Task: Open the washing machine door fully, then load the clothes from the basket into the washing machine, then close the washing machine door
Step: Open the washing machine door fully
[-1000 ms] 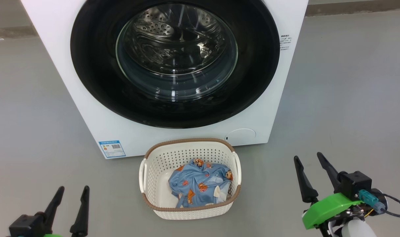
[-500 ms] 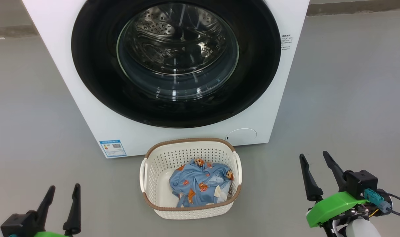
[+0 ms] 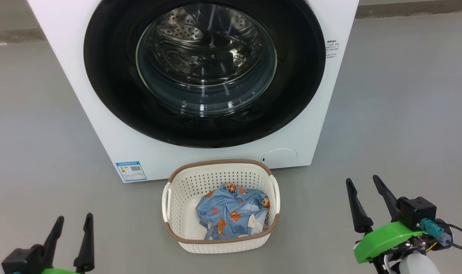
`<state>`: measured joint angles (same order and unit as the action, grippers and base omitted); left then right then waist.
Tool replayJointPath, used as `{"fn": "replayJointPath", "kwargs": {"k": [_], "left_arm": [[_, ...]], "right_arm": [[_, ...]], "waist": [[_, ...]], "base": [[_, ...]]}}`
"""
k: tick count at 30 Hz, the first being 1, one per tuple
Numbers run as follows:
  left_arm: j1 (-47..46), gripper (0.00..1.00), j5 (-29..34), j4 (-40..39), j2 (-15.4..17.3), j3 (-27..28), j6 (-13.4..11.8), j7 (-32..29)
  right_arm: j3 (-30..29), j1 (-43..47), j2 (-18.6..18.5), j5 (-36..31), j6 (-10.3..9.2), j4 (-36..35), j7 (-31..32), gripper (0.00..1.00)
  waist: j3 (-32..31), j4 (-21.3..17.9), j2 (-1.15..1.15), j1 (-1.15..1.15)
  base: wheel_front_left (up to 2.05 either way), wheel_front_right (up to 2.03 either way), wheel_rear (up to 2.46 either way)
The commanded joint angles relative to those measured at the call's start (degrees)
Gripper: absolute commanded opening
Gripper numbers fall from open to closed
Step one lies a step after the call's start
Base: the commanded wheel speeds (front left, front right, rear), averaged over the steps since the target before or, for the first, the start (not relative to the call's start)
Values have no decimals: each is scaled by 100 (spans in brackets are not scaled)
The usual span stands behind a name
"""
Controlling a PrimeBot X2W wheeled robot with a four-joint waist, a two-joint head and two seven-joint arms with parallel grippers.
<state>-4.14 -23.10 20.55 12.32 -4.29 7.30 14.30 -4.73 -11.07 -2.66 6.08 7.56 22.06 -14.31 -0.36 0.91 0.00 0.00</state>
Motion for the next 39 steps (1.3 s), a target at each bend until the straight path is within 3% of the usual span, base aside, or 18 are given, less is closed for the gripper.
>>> {"fn": "replayJointPath", "kwargs": {"k": [1, 16, 39], "left_arm": [[-293, 100, -13, -80, 143, 174, 19, 70], [-302, 100, 129, -141, 155, 187, 19, 70], [-360, 100, 75, -369, 127, 359, 19, 70]], "right_arm": [[101, -246, -21, -4, -8, -121, -69, 100], [85, -222, -21, 1, -8, -193, -69, 100], [20, -279, -21, 46, -8, -385, -69, 100]], "waist": [[-1, 0, 0, 0], [32, 14, 0, 0], [267, 35, 0, 0]], "base": [[0, 0, 0], [20, 20, -39], [103, 103, -205]]}}
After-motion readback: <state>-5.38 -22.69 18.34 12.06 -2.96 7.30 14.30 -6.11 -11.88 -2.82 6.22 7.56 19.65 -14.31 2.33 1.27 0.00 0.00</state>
